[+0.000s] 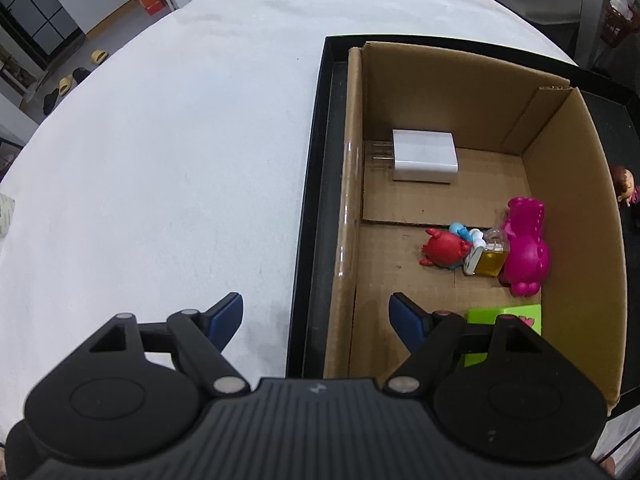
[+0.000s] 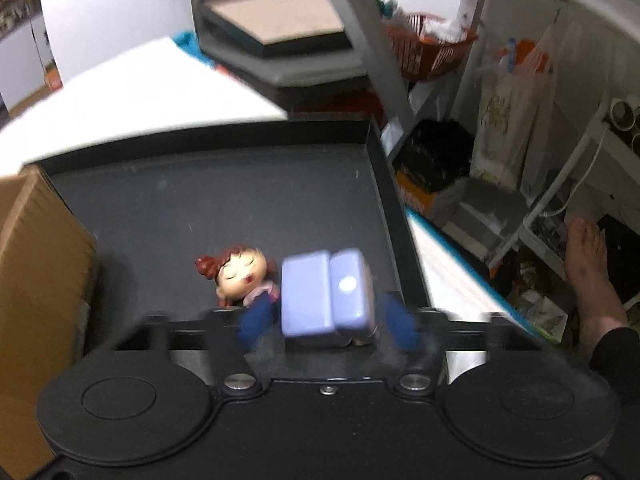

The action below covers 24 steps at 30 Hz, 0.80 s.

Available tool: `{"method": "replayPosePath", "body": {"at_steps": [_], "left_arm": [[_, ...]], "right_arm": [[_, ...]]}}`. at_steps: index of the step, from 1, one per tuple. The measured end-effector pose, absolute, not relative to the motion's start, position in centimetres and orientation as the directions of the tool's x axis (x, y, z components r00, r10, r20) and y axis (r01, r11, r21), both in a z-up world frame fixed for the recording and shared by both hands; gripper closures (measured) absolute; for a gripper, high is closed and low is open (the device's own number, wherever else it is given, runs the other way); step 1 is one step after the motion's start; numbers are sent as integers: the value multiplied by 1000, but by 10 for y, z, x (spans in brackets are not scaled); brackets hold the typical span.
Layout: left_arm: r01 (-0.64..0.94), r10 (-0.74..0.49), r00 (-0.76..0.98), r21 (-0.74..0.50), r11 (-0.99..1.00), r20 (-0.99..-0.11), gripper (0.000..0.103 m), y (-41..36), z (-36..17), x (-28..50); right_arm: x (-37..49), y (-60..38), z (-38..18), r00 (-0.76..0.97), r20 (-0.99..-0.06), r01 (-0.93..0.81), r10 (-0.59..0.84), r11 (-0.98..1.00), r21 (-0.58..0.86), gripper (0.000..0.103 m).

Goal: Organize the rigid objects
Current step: 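Move the right gripper to the lavender block and grasp it, then carry the lavender block into the box and release it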

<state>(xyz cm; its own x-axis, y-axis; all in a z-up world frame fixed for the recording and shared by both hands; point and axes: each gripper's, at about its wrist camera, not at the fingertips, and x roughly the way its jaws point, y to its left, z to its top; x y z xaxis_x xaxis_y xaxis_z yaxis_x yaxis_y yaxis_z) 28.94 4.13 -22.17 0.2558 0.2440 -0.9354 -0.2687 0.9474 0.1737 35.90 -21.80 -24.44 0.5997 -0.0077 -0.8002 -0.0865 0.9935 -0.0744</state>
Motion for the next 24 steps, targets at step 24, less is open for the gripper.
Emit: {"method": "replayPosePath", "body": {"at_steps": [24], "left_arm": [[-285,178,289,92,954,-941,24,58,-208,273]], "right_arm": [[326,-213,-204,577,-812,-87,90,995,48,59]]}}
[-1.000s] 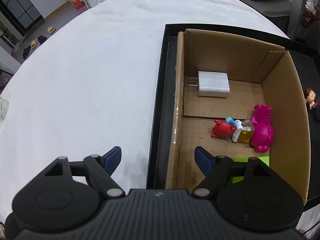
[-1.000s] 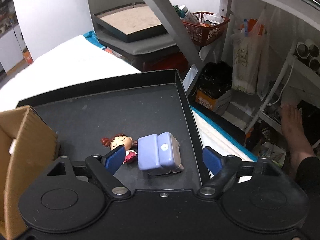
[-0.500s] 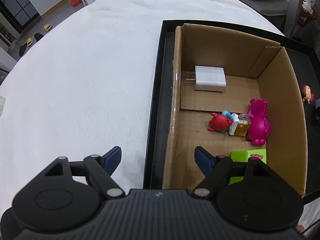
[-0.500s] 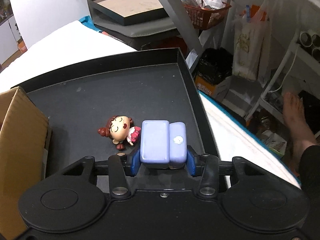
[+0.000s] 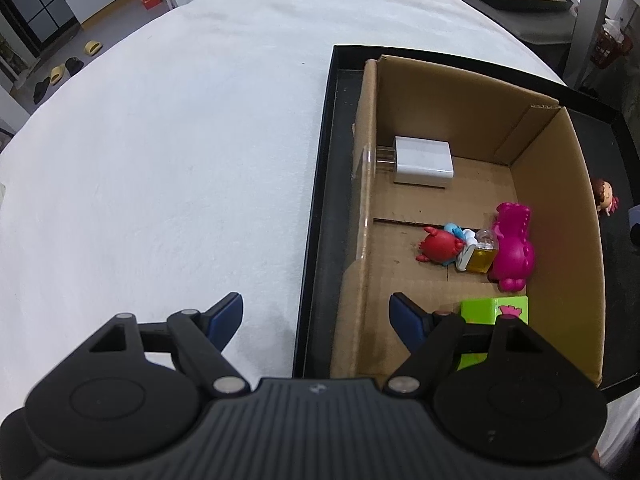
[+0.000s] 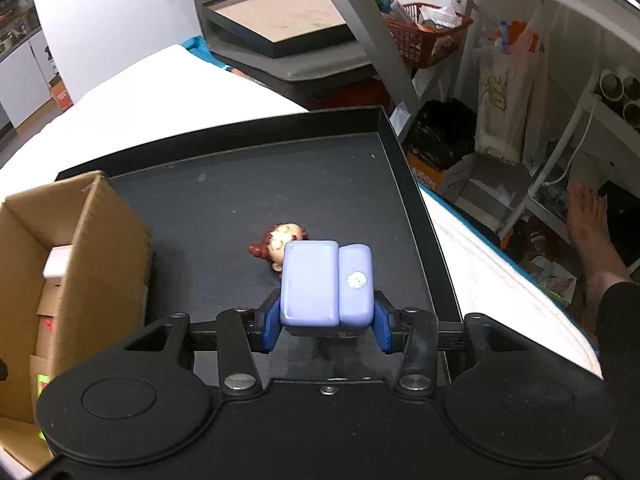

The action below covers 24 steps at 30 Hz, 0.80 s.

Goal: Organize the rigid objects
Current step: 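Carry the lavender block into the box and release it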

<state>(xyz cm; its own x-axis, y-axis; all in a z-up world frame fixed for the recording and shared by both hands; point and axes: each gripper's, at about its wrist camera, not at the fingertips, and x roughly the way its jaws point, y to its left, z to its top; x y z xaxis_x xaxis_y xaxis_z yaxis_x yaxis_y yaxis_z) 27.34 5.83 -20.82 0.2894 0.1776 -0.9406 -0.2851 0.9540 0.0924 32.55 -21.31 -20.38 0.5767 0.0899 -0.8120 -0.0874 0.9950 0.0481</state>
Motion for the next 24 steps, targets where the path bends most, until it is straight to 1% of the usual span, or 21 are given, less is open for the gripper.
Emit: {"method": "replayPosePath", "body": {"at_steps": [5,18,23,24], "left_arm": [[-292,169,296,80,953,-940,24,61,-206,271],[-305,115,344,5,952,-932,25,70,-199,260],[-300,75,368,-42,953,-927,32,73,-200,256],[-297,72,370,-44,954,-926,36,73,-200,255]], "right_arm": [[319,-204,-184,591,-797,-106,122,992,72,59],[305,-153,-143,607,-763,-238,222,967,93,59],[304,-135,-130,607,-755,-274,249,957,96,59],[303,-131,-129,606,-754,-280,253,955,96,59]]}}
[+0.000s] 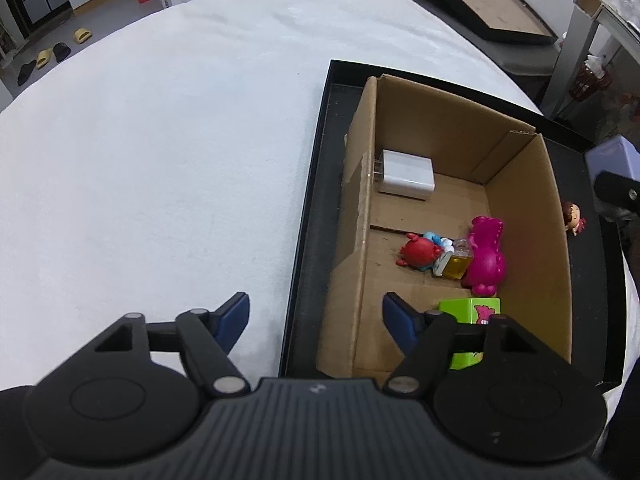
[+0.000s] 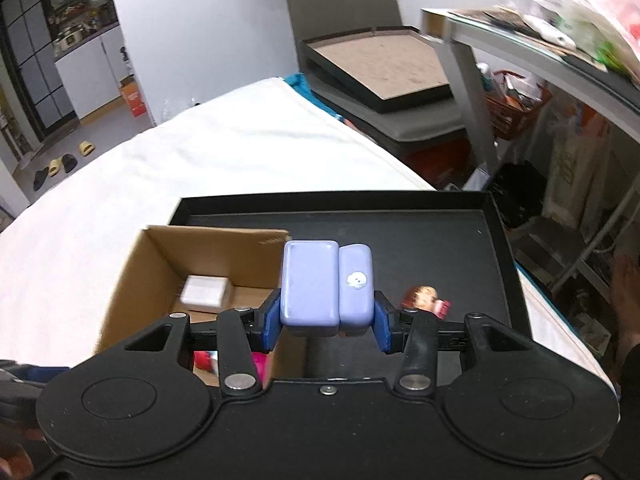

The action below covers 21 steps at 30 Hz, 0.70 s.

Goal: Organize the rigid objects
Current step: 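Carry the lavender block into the box and release it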

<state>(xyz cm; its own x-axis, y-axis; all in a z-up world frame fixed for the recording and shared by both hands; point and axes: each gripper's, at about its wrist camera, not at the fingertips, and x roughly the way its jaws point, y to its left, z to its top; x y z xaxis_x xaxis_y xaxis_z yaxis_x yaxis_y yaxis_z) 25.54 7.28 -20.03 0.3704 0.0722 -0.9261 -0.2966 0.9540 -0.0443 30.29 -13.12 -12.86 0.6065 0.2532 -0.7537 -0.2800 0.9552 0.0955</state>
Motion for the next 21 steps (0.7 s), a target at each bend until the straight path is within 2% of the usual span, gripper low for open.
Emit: {"method": "replayPosePath", "body": {"at_steps": [7,13,21], "left_arm": [[-296,30,357,-83,952,-934,70,78,-208,254],[-280,-18,361,-127,952,-932,87,74,-210,253],[-273,-42,364,-150,950,-930,89,76,-211,251]], "right_arm": [[304,-104,-124,590,-762,-329,269,941,77,59],[307,-81,-124,570,-772,-373,282,926,63,59],[314,-56,-131,544,-789,-407,287,912,51,59]]}}
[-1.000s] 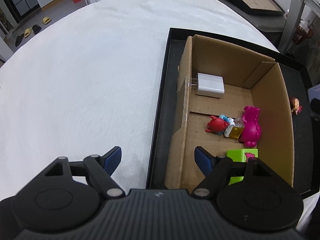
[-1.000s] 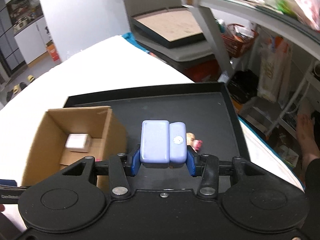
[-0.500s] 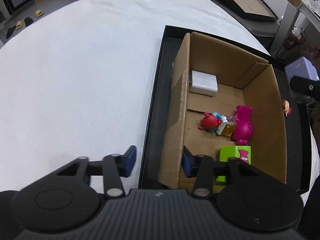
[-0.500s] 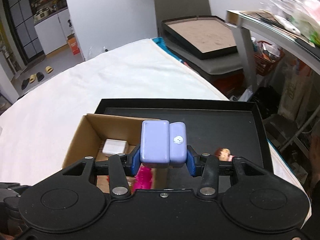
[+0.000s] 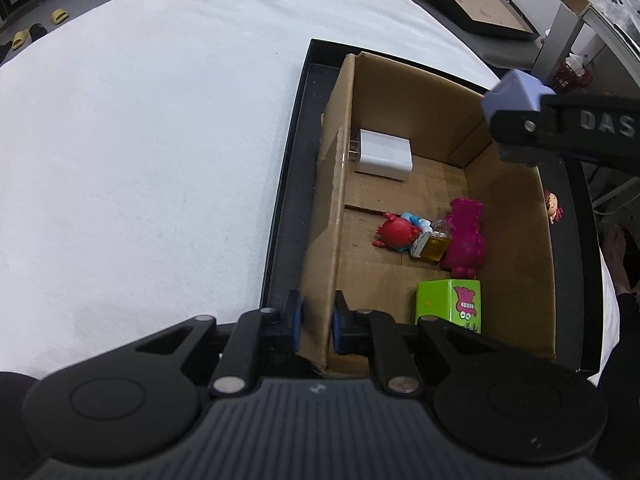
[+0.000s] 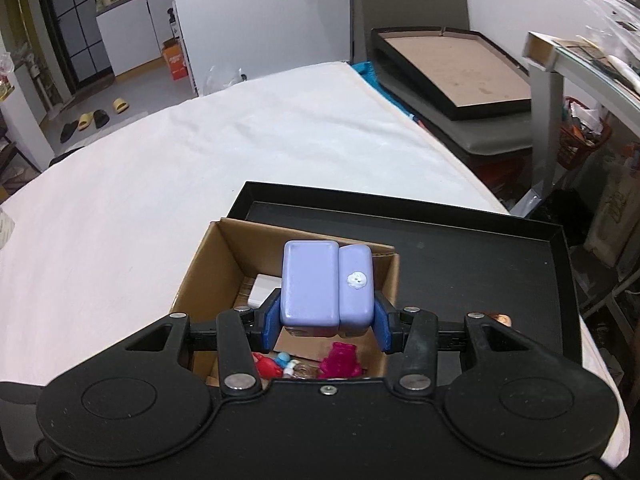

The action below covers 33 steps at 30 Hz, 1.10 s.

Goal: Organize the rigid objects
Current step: 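Carry the lavender block into the box and release it, then move the right gripper to the doll figure and grasp it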

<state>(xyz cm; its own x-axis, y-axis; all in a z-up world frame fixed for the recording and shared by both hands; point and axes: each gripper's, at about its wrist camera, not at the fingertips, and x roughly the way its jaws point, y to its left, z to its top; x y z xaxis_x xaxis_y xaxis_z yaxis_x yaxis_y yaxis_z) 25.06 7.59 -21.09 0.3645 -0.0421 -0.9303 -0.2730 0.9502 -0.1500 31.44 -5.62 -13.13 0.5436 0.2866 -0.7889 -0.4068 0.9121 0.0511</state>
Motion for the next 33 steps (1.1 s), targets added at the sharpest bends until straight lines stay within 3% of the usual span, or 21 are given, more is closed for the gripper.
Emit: {"method": "replayPosePath", "body": {"at_steps": [2,4,5,23,29,33], "left_arm": [[-273,-45,364,-153,950,-930,89,77,-211,250],[-271,-46,366,-154,950,-929,89,77,-210,250],[-272,-39,363,-147,951,-931,89,78,-210,251],[-282,4,340,-98,954,-941,88,69,-205,256],[-283,62,318,-32,959,-946,80,64,-204,261],[-294,94,326,-6,956,-941,62,62,-200,265]], "right_arm": [[315,-52,-132,551,-784,-415,285,909,39,55],[314,-48,-132,574,-781,-403,246,915,-8,39],[314,-48,-131,580,-779,-401,238,916,-19,38],[309,-85,-135,547,-792,-364,271,929,66,38],[311,-106,-140,529,-791,-361,307,925,118,38],[314,-127,-146,528,-787,-332,319,930,155,38]]}}
